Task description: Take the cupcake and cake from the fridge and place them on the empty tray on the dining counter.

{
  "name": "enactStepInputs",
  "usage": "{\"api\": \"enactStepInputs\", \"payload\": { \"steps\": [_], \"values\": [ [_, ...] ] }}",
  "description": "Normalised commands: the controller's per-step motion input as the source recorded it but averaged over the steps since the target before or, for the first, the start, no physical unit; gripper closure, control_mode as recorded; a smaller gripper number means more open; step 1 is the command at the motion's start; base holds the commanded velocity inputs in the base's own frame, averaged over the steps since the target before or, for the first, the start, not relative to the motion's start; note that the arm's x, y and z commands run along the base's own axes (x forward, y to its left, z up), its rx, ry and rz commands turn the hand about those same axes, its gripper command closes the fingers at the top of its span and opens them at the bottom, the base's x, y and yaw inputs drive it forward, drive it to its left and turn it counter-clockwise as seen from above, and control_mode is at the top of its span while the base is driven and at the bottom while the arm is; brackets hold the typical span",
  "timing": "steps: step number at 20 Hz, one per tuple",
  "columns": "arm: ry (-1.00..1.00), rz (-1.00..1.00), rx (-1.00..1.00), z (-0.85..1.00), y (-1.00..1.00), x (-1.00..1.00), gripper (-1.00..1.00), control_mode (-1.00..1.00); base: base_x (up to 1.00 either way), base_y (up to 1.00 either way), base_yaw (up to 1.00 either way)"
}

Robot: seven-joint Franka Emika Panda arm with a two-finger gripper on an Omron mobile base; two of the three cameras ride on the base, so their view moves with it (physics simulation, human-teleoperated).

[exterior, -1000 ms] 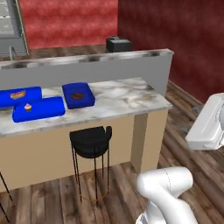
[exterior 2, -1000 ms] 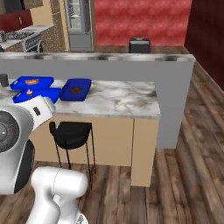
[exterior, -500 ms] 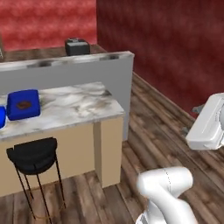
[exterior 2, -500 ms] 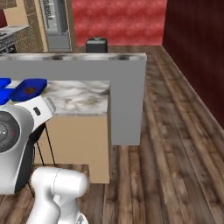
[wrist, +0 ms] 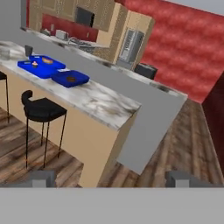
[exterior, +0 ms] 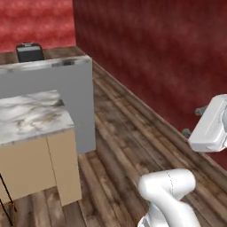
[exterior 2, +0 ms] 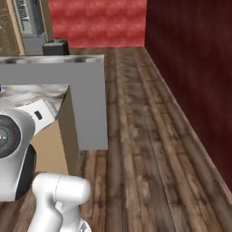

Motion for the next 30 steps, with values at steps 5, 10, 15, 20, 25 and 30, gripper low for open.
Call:
{"api": "enactStepInputs", "payload": {
  "steps": [5,10,15,20,25,30],
  "values": [
    [0.00,0.00,0.00,0.00,0.00,0.00,-1.00,1.00,0.00,-1.00,-0.22],
    [0.00,0.00,0.00,0.00,0.00,0.00,-1.00,1.00,0.12,-0.99,-0.20],
    [0.00,0.00,0.00,0.00,0.00,0.00,-1.00,1.00,0.64,-0.50,-0.05],
    [0.00,0.00,0.00,0.00,0.00,0.00,-1.00,1.00,1.00,-0.02,0.00],
    [0.00,0.00,0.00,0.00,0.00,0.00,-1.00,1.00,1.00,0.04,0.03],
    [0.00,0.00,0.00,0.00,0.00,0.00,-1.00,1.00,1.00,-0.01,0.03]
  ]
}}
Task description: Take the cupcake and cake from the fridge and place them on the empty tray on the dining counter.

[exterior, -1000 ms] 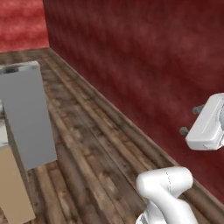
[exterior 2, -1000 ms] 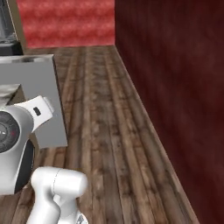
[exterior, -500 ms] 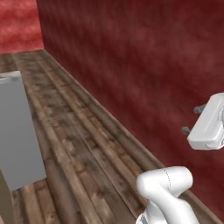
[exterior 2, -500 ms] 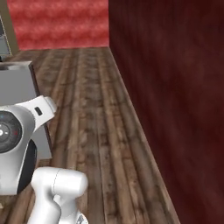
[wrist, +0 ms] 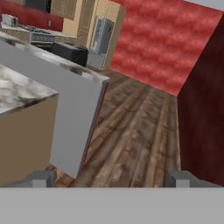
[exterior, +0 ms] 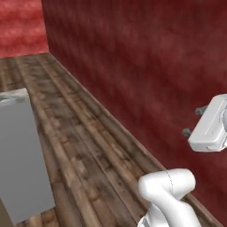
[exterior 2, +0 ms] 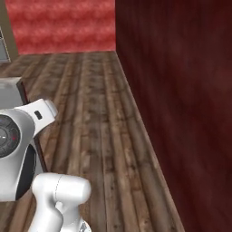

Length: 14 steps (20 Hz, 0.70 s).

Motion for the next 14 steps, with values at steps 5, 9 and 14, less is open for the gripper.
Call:
{"api": "enactStepInputs", "payload": {
  "steps": [5,9,14],
  "values": [
    [0.00,0.00,0.00,0.00,0.00,0.00,-1.00,1.00,1.00,-0.04,0.03],
    [0.00,0.00,0.00,0.00,0.00,0.00,-1.00,1.00,1.00,0.00,0.06],
    [0.00,0.00,0.00,0.00,0.00,0.00,-1.00,1.00,1.00,0.00,0.03]
  ]
}}
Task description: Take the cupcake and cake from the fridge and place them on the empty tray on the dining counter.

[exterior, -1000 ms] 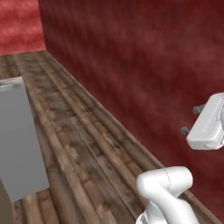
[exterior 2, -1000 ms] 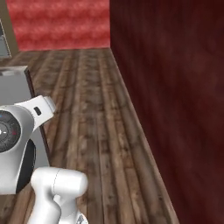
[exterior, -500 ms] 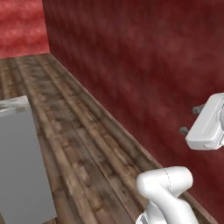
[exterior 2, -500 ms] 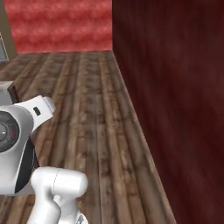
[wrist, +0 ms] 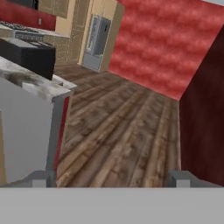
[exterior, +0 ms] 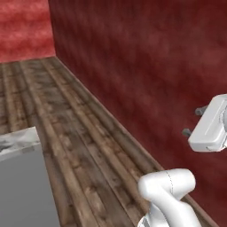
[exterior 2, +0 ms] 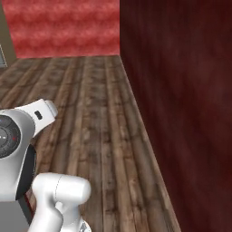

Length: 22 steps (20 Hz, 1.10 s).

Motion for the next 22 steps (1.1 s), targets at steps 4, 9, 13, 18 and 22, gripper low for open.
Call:
{"api": "enactStepInputs", "payload": {
  "steps": [4,9,13,18,22],
  "values": [
    [0.00,0.00,0.00,0.00,0.00,0.00,-1.00,1.00,1.00,0.00,0.06],
    [0.00,0.00,0.00,0.00,0.00,0.00,-1.00,1.00,1.00,0.00,0.14],
    [0.00,0.00,0.00,0.00,0.00,0.00,-1.00,1.00,1.00,0.00,0.25],
    [0.00,0.00,0.00,0.00,0.00,0.00,-1.00,1.00,1.00,0.00,0.29],
    [0.00,0.00,0.00,0.00,0.00,0.00,-1.00,1.00,1.00,0.00,0.40]
  ]
}}
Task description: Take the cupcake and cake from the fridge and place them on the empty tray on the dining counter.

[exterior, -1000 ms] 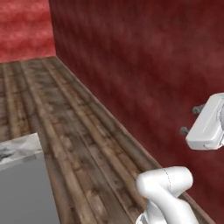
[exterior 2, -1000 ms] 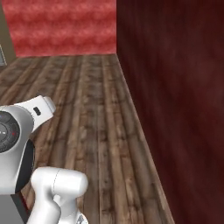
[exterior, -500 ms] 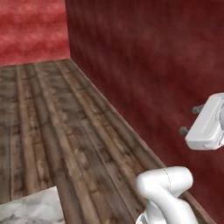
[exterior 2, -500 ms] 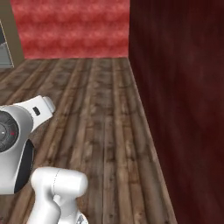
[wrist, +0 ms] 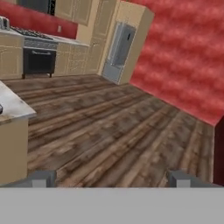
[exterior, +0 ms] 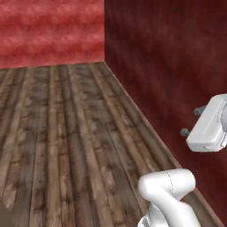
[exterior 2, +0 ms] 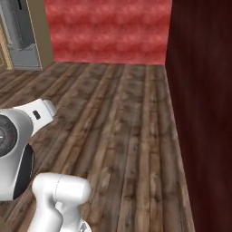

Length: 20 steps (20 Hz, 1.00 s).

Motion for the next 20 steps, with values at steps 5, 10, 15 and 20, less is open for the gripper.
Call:
{"api": "enactStepInputs", "payload": {
  "steps": [5,10,15,20],
  "values": [
    [0.00,0.00,0.00,0.00,0.00,0.00,-1.00,1.00,1.00,0.00,0.49],
    [0.00,0.00,0.00,0.00,0.00,0.00,-1.00,1.00,1.00,0.00,0.56],
    [0.00,0.00,0.00,0.00,0.00,0.00,-1.00,1.00,1.00,0.00,0.56],
    [0.00,0.00,0.00,0.00,0.00,0.00,-1.00,1.00,1.00,0.00,0.43]
  ]
}}
